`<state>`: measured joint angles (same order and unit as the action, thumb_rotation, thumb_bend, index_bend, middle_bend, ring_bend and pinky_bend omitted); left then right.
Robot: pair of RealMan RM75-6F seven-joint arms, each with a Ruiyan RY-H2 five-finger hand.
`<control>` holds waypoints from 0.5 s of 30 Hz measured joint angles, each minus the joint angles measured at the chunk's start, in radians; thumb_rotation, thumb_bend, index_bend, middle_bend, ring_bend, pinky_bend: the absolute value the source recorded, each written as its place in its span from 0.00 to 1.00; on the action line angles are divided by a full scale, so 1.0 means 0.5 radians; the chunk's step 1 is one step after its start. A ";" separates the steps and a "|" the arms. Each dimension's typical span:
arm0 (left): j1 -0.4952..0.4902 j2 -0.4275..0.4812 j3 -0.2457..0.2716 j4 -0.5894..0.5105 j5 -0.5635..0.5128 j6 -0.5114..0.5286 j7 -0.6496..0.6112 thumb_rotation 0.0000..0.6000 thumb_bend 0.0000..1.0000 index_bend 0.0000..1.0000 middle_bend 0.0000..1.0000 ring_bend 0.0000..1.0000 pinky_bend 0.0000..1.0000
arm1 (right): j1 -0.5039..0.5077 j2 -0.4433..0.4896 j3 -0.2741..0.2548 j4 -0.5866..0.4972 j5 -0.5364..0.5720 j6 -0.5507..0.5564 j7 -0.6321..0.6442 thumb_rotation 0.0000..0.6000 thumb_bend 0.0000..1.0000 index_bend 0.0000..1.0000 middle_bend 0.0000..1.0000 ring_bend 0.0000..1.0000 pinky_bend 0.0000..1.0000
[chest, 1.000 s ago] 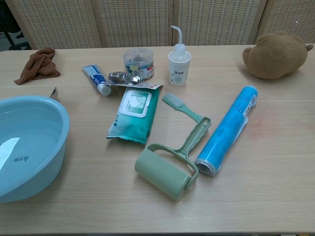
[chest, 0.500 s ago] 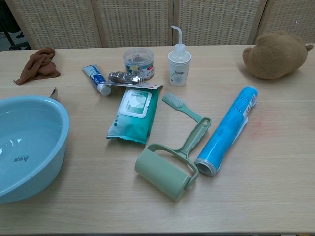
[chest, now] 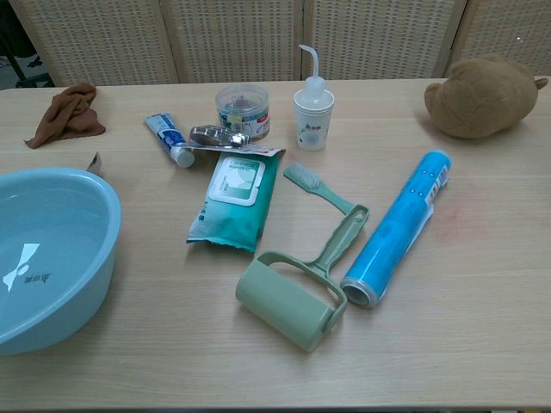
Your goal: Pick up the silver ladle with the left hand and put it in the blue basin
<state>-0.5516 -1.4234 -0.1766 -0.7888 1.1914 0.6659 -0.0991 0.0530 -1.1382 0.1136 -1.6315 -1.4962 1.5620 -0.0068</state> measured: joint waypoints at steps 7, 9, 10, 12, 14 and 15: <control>-0.089 -0.219 0.058 0.331 0.028 -0.155 -0.085 1.00 0.37 0.39 0.93 0.75 0.75 | 0.015 -0.017 0.013 0.031 0.048 -0.043 0.027 1.00 0.00 0.00 0.00 0.00 0.00; -0.104 -0.255 0.065 0.384 0.040 -0.174 -0.107 1.00 0.40 0.39 0.93 0.75 0.75 | 0.017 -0.019 0.014 0.033 0.057 -0.052 0.028 1.00 0.00 0.00 0.00 0.00 0.00; -0.114 -0.281 0.069 0.422 0.046 -0.192 -0.120 1.00 0.40 0.39 0.93 0.75 0.75 | 0.018 -0.020 0.015 0.036 0.062 -0.054 0.025 1.00 0.00 0.00 0.00 0.00 0.00; -0.130 -0.325 0.073 0.487 0.055 -0.218 -0.140 1.00 0.40 0.39 0.93 0.75 0.75 | 0.019 -0.025 0.016 0.038 0.065 -0.056 0.029 1.00 0.00 0.00 0.00 0.00 0.00; -0.147 -0.381 0.078 0.567 0.070 -0.241 -0.173 1.00 0.39 0.39 0.93 0.75 0.75 | 0.021 -0.029 0.018 0.041 0.070 -0.061 0.051 1.00 0.00 0.00 0.00 0.00 0.00; -0.154 -0.405 0.081 0.601 0.079 -0.249 -0.193 1.00 0.38 0.39 0.93 0.75 0.75 | 0.022 -0.032 0.019 0.045 0.075 -0.065 0.058 1.00 0.00 0.00 0.00 0.00 0.00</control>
<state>-0.6285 -1.6258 -0.1362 -0.4884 1.2306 0.5413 -0.1954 0.0639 -1.1541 0.1231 -1.6088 -1.4587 1.5297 0.0221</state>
